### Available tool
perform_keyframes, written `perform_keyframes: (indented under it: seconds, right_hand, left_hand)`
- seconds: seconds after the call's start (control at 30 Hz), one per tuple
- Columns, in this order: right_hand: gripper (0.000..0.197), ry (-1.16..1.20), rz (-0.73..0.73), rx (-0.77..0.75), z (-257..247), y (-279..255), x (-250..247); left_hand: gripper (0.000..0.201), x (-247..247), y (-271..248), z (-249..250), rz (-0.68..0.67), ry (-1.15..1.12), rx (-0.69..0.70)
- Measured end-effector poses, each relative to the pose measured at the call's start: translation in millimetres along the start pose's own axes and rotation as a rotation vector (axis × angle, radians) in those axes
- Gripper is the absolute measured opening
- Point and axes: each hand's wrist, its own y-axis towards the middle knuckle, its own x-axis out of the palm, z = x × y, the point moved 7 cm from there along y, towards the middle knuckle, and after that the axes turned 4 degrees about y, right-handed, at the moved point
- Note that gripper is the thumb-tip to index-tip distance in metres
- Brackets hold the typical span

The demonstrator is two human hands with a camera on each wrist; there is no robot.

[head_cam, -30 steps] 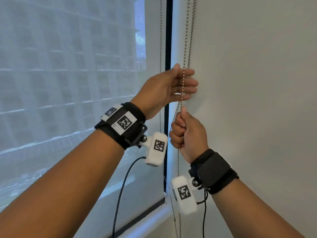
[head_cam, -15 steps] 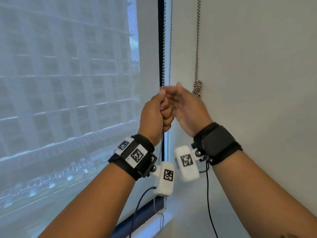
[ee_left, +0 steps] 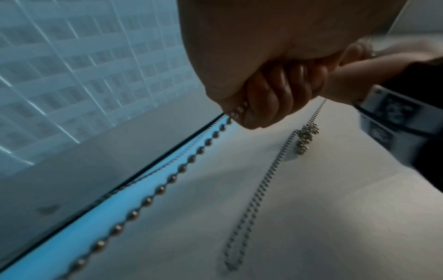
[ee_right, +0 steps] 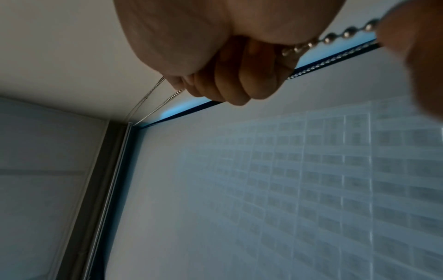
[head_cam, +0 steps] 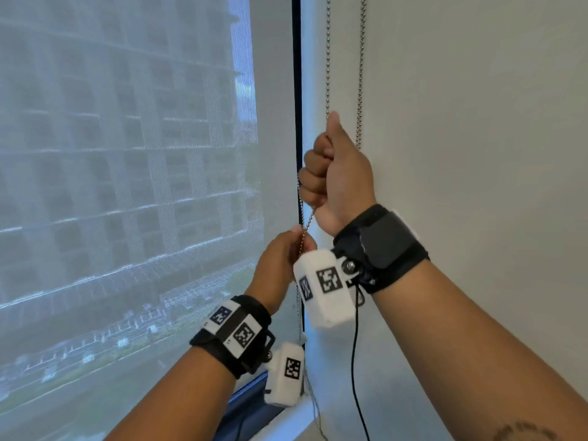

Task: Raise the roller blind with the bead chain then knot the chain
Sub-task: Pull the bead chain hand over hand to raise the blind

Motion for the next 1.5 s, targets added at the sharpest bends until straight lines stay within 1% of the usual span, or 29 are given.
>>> perform_keyframes:
  seconds: [0.07,0.1,0.17,0.23,0.3,0.37,0.43,0.57,0.63,0.7,0.77,0.83,0.93,0.97,1.0,1.03,1.1,1.17,1.2,1.27,1.33,1.4,1.47,1.5]
  right_hand:
    - [0.05,0.02,-0.009,-0.001,6,-8,-3]
    - [0.049,0.022,-0.012,0.002,11,-12,-5]
    - [0.05,0.007,-0.015,0.004,24,-20,-9]
    - [0.052,-0.033,-0.002,0.024,41,-29,-16]
    - [0.049,-0.054,0.016,0.066,55,-35,-24]
    - [0.048,-0.041,0.014,0.107,64,-39,-28]
    - [0.049,-0.033,0.01,0.131,68,-40,-29]
    - [0.052,-0.103,-0.009,0.137,70,-40,-32]
    - [0.052,-0.182,-0.065,0.14,70,-36,-35]
    - [0.047,-0.308,-0.145,0.171,68,-30,-40]
    - [0.034,-0.433,-0.219,0.182,56,-21,-44]
    - [0.016,-0.533,-0.264,0.139,36,-10,-43]
    - [0.028,-0.796,-0.287,0.044,5,4,-33]
    - [0.027,-0.856,-0.277,-0.014,-5,8,-28]
    - [0.027,-0.858,-0.255,-0.064,-15,12,-23]
    - [0.028,-0.781,-0.232,-0.093,-23,17,-19]
    - [0.028,-0.491,-0.228,-0.115,-39,25,-6]
    - [0.029,-0.224,-0.249,-0.098,-50,28,14]
    - [0.032,-0.141,-0.258,-0.078,-55,29,24]
    - [0.04,-0.064,-0.273,-0.027,-59,30,43]
    - [0.044,-0.043,-0.244,0.006,-58,30,54]
    - [0.044,0.003,-0.159,0.004,-53,29,55]
    - [0.046,0.017,-0.067,-0.03,-47,24,49]
    - [0.047,0.022,-0.04,-0.039,-43,21,45]
  left_hand:
    - [0.043,-15,5,5,-0.013,-0.109,-0.014]
    - [0.044,-23,9,11,-0.01,-0.122,-0.003]
    - [0.046,-32,20,34,-0.02,-0.05,0.042]
    - [0.046,-32,29,61,-0.062,0.057,0.096]
    - [0.046,-27,39,86,-0.106,0.067,0.1]
    - [0.048,-18,49,106,-0.158,0.024,0.09]
    - [0.051,-7,55,123,-0.18,-0.039,0.082]
    - [0.044,11,61,137,-0.16,-0.203,0.044]
    - [0.044,15,61,137,-0.127,-0.217,0.038]
    - [0.046,14,58,132,-0.076,-0.206,0.052]
    - [0.046,12,54,124,-0.05,-0.239,0.045]
    - [0.047,12,51,117,-0.044,-0.301,0.035]
    - [0.046,9,49,114,-0.017,-0.323,0.052]
    - [0.045,8,48,114,-0.012,-0.329,0.059]
    - [0.044,6,47,114,-0.007,-0.333,0.062]
    - [0.044,5,46,113,-0.001,-0.329,0.056]
    - [0.044,5,43,112,0.003,-0.31,0.044]
    - [0.046,10,40,109,-0.004,-0.301,0.03]
    - [0.047,12,38,107,-0.003,-0.3,0.026]
    - [0.048,11,37,101,0.037,-0.292,0.025]
    - [0.038,7,35,93,0.083,-0.286,0.016]
    - [0.028,3,32,88,0.103,-0.238,0.02]
    - [0.024,-3,27,82,0.121,-0.132,0.045]
    - [0.023,-4,23,79,0.098,-0.092,0.049]
